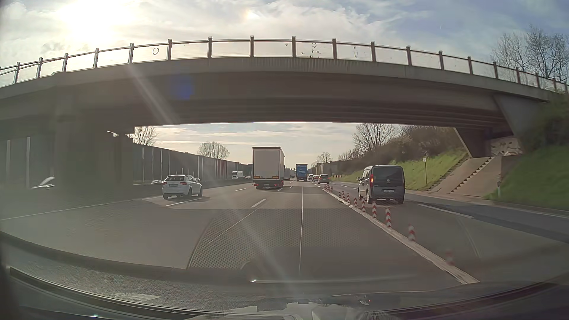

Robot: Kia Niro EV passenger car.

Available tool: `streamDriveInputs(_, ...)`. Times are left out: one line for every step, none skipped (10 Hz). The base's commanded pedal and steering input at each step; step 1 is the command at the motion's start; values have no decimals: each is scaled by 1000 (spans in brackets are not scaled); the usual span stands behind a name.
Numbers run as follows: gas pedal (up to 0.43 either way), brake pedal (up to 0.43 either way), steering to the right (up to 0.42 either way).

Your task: Follow the waypoints while adhering to traffic rules and regulations

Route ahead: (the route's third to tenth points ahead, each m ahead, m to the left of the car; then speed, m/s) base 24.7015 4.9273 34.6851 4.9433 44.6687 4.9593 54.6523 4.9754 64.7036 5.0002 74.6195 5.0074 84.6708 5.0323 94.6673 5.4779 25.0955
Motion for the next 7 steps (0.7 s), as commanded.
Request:
streamDriveInputs(150,0,-4)
streamDriveInputs(150,0,-4)
streamDriveInputs(150,0,-4)
streamDriveInputs(150,0,-4)
streamDriveInputs(150,0,-5)
streamDriveInputs(150,0,-5)
streamDriveInputs(150,0,-5)
